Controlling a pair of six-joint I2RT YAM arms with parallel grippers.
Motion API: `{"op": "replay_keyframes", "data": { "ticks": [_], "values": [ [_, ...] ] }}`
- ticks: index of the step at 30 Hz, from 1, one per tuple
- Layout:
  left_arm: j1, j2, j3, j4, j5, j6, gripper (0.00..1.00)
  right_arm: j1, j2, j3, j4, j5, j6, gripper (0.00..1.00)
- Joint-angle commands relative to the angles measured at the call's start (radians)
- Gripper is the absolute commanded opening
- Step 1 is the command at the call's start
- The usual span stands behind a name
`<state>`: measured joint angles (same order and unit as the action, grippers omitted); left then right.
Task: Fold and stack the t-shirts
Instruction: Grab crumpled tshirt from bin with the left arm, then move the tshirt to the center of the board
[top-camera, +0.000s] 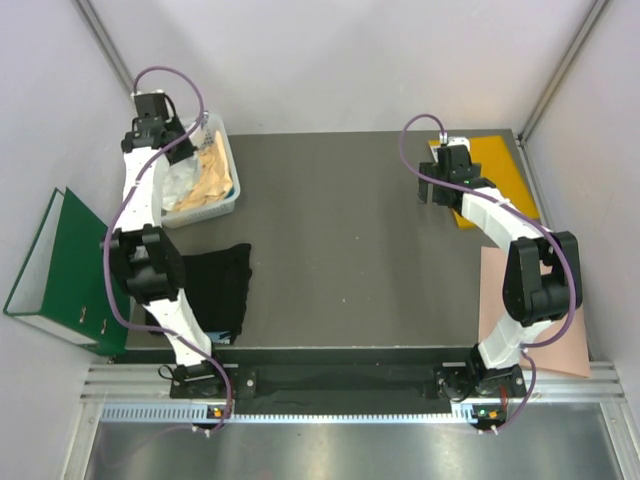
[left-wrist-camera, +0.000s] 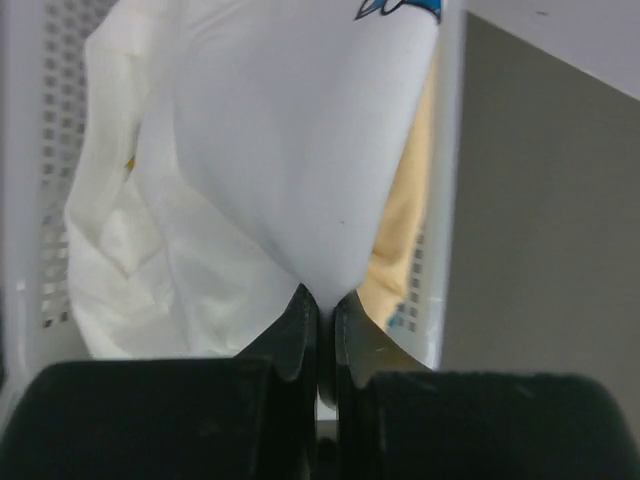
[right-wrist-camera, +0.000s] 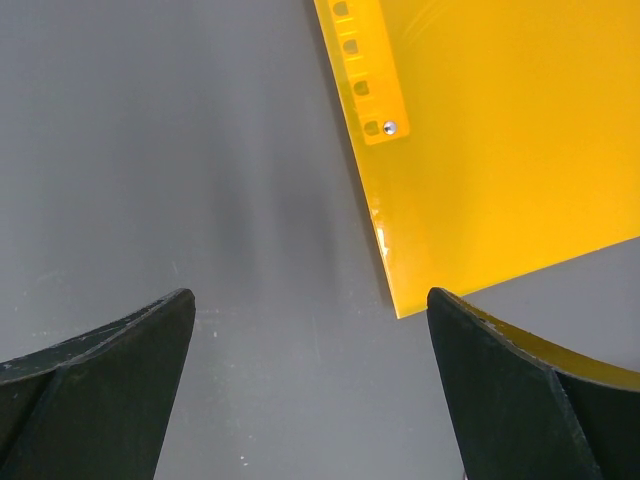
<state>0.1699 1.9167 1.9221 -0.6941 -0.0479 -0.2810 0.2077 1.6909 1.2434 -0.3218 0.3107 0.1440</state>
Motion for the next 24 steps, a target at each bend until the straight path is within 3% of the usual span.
{"op": "replay_keyframes", "data": {
  "ticks": [1,7,14,19,23,24],
  "values": [
    [-0.128,-0.136,0.061,0.206,0.235,-0.046,0.0,0.012,-0.014,0.005,0.029,-0.007,0.035,1.0],
    [-0.401,-0.137,0.216,0.245,0.287,-0.06,0.0,-0.004,-0.005,0.03,0.023,-0.012,0.069,1.0],
    [-0.515,-0.067,0.293,0.333,0.58,-0.245,0.0,-0.105,-0.008,0.025,0.03,-0.065,0.135,1.0],
    [-0.512,-0.128,0.019,0.372,0.583,-0.299,0.0,-0.194,-0.033,0.005,0.032,-0.07,0.135,1.0],
    [-0.503,-0.137,-0.231,0.215,0.566,-0.239,0.0,-0.254,-0.068,-0.01,0.03,-0.062,0.114,1.0],
    [-0.495,-0.124,-0.309,0.176,0.575,-0.221,0.04,-0.257,-0.074,-0.016,0.032,-0.062,0.105,1.0]
  ]
}}
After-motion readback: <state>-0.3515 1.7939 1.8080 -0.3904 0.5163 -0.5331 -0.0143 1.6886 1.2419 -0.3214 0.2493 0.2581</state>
